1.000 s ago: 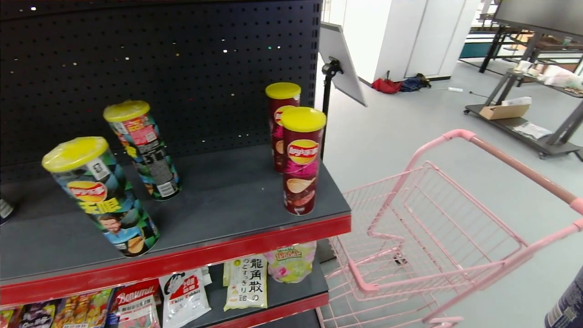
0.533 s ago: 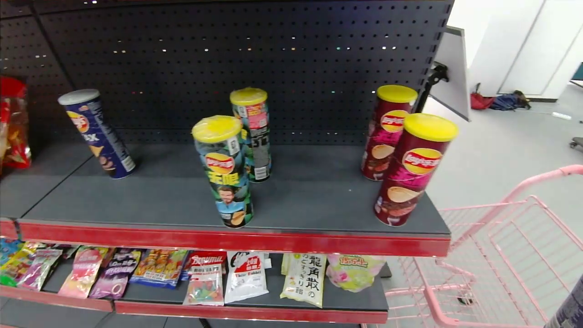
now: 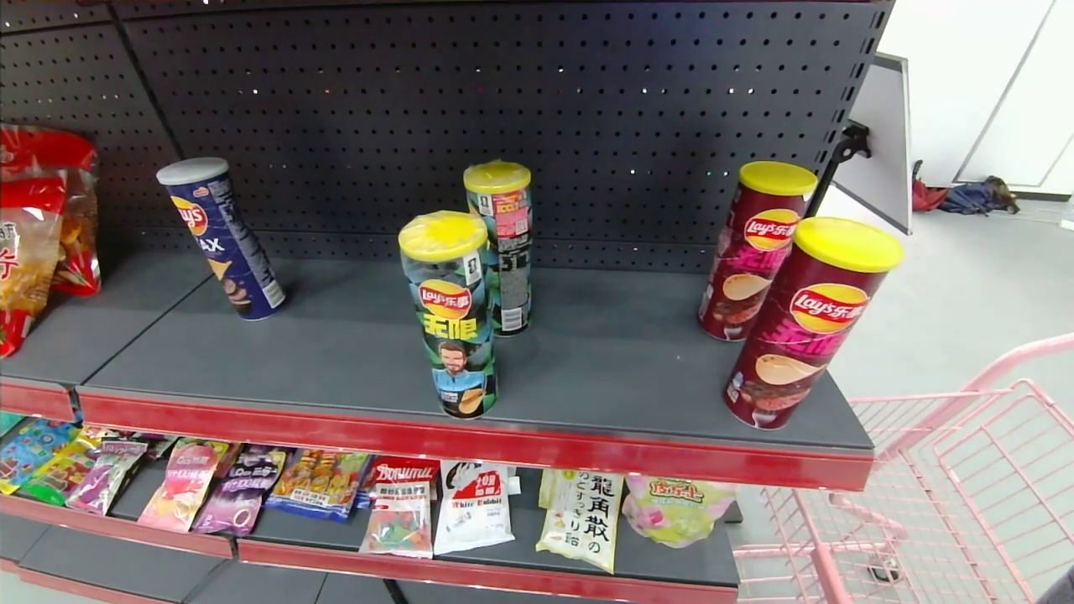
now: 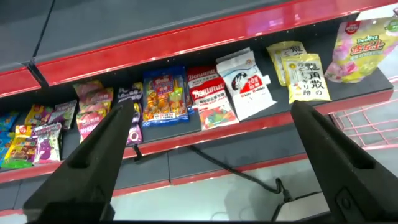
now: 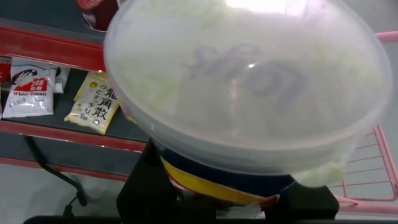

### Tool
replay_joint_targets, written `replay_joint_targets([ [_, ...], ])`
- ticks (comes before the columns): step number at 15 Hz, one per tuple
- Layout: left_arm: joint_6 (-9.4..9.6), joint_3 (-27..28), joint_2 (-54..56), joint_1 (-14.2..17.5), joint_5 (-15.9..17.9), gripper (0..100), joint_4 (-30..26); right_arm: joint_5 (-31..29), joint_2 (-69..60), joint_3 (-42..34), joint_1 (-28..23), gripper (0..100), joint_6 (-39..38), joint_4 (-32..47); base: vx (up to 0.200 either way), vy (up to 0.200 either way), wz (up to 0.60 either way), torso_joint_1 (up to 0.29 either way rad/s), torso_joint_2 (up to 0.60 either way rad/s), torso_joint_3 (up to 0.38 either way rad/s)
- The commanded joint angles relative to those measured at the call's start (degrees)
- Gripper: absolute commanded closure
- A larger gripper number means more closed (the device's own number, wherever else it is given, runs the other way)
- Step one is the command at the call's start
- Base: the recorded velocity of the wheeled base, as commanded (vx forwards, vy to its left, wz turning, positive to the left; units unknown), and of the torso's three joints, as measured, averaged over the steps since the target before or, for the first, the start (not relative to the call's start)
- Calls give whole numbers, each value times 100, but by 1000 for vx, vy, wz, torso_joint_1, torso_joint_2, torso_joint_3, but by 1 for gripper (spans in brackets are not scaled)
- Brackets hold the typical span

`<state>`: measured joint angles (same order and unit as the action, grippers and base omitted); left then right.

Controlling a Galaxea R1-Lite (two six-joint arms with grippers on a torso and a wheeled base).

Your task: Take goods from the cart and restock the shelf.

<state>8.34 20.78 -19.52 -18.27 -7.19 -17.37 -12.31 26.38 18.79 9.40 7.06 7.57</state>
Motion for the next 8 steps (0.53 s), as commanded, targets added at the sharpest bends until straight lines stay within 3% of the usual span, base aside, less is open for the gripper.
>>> replay_joint_targets([
  [1, 1, -13, 9, -1, -1, 0, -3, -17, -168, -68, 1, 100, 32, 8, 0, 0, 0, 0, 0, 0],
  [5, 1, -13, -8, -1, -1, 0, -3, -17, -151, -59, 1, 100, 191, 25, 0, 0, 0, 0, 0, 0],
  [8, 107, -13, 1, -1, -1, 0, -3, 10, -124, -68, 18, 100, 208, 25, 0, 0, 0, 0, 0, 0],
])
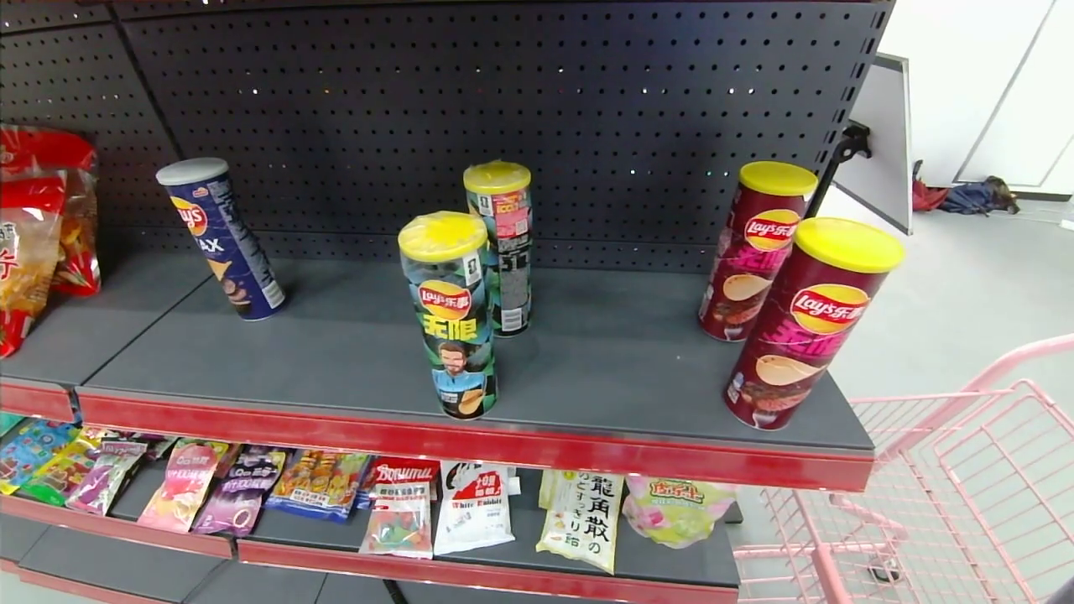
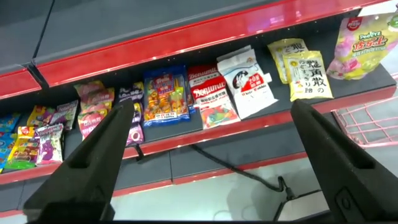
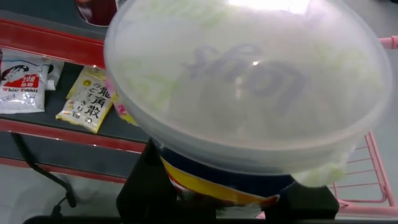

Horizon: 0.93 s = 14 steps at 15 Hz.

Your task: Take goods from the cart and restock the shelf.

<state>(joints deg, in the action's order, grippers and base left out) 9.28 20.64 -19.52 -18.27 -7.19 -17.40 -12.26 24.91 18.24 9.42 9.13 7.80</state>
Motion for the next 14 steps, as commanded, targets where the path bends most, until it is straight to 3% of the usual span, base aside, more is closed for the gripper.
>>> replay_joint_targets([
  [1, 13, 2, 1, -1, -1, 0, -1, 5, 23, -13, 16, 100, 10, 2, 0, 0, 0, 0, 0, 0],
  [3, 22, -7, -8, -1, -1, 0, -1, 22, -3, -31, 24, 100, 36, 11, 0, 0, 0, 0, 0, 0],
  [6, 30, -7, -8, -1, -1, 0, -1, 40, -3, -31, 24, 100, 36, 11, 0, 0, -600, -1, 2, 2],
  [12, 109, -7, 44, -1, -1, 0, -1, 66, 6, -48, 24, 100, 27, 2, 0, 0, 0, 0, 0, 0],
  [14, 127, -7, 44, -1, -1, 0, 8, 57, 6, -92, 16, 100, 19, 2, 0, 200, 0, 5, 5, 2],
])
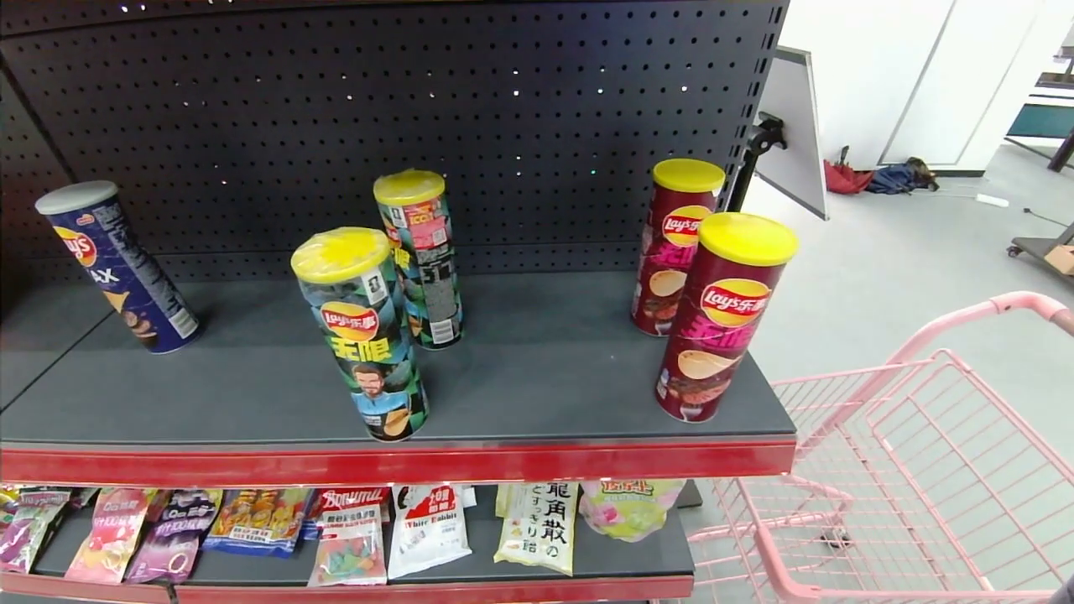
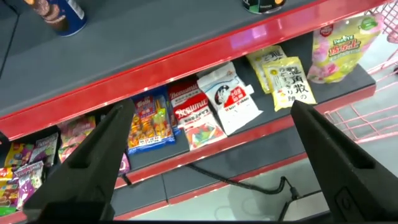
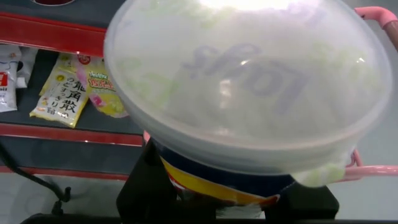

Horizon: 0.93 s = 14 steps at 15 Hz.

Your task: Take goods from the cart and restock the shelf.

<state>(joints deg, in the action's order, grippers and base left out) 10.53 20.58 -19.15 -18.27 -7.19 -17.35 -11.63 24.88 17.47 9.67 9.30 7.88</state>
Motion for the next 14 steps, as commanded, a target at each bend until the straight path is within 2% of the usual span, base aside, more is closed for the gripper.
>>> replay_joint_targets([
  [1, 10, -1, 17, -10, -1, 0, 3, -6, 8, -15, -9, 100, 1, -5, 0, 200, 0, 7, 2, 2],
  [14, 19, -71, 254, -10, -1, 0, -14, -6, 17, -86, -9, 100, -25, -32, 0, 200, 0, 3, 1, 3],
])
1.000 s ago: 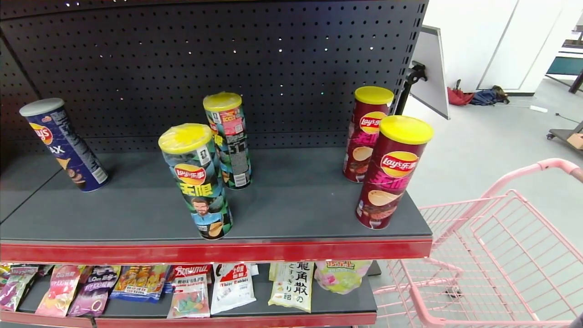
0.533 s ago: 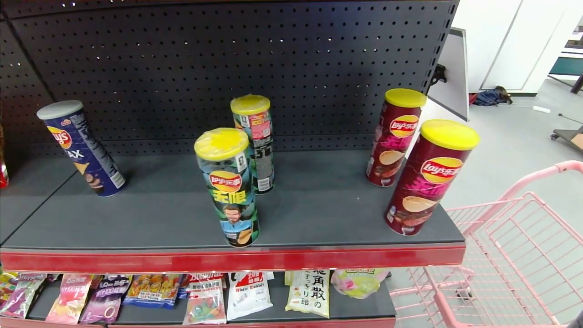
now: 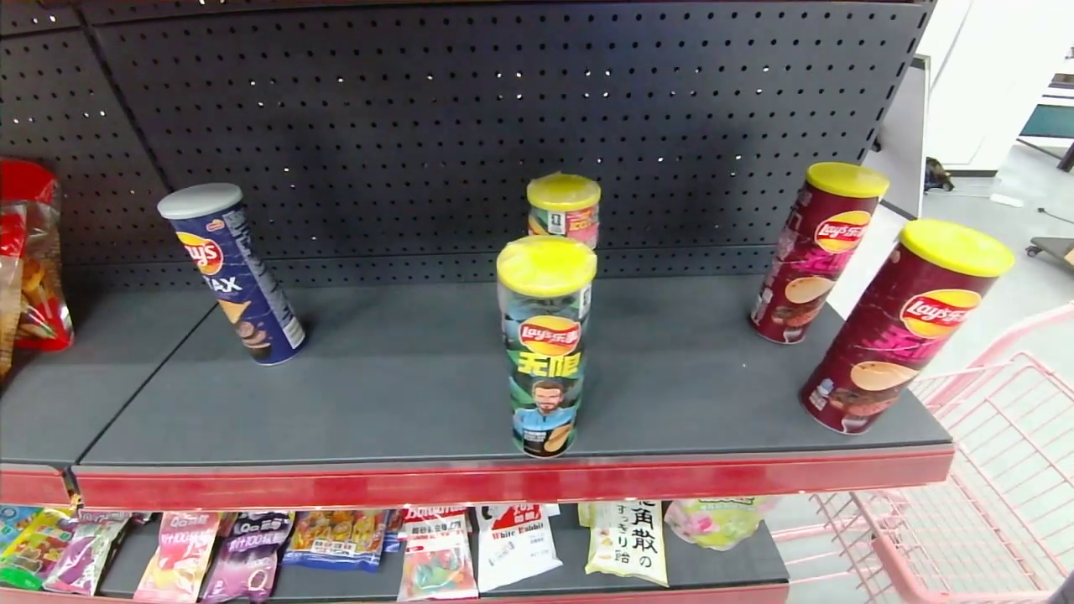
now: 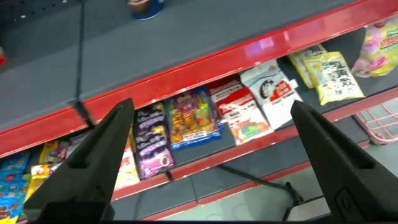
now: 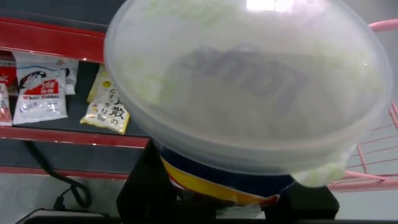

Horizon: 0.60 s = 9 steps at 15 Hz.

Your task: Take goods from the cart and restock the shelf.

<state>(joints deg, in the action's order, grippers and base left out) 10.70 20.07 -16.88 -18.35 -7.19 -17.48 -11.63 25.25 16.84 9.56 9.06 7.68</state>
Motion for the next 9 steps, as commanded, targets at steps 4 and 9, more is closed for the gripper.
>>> replay_joint_targets([
  [4, 2, -29, 18, -2, 7, 0, -1, -6, -169, -93, -24, 100, -18, -21, 0, 200, 0, 4, 2, 1],
  [9, 2, -91, 36, -2, 7, 0, -1, 12, -257, -101, -15, 100, -18, 5, 0, 200, 0, 0, 3, 0],
])
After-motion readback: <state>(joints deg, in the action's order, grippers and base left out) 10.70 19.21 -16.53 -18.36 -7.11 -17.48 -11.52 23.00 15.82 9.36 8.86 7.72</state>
